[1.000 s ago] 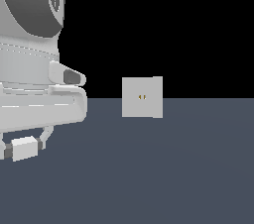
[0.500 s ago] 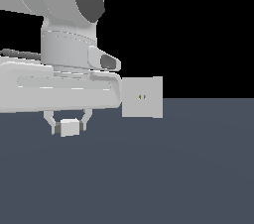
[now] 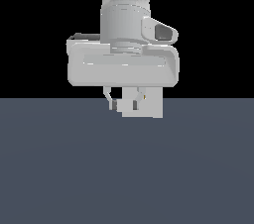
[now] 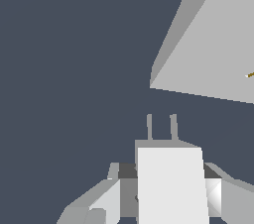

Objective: Plug the charger into the wall socket.

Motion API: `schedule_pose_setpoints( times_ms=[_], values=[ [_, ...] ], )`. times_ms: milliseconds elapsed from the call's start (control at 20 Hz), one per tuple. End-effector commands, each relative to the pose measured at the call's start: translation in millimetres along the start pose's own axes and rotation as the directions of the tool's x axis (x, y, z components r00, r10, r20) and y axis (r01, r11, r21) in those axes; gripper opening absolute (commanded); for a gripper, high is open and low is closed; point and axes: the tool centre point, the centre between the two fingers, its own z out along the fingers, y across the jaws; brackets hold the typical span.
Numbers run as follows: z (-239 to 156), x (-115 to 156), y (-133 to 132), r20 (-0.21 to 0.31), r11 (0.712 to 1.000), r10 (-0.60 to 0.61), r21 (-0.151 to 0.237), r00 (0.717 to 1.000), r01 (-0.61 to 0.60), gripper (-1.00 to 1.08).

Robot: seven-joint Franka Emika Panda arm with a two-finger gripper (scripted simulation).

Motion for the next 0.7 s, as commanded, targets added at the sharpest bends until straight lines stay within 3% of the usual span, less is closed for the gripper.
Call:
schedule_pose_setpoints(
  times_ms=[0, 300, 650],
  values=[
    [-8, -4, 16, 0.0, 0.998, 0.069, -0.013, 0.998, -0.069, -1.0],
    [-18, -10, 38, -0.001, 0.988, 0.154, -0.03, 0.988, -0.154, -1.0],
    [-18, -11, 38, 0.0, 0.987, 0.155, -0.032, 0.988, -0.154, -1.0]
  ],
)
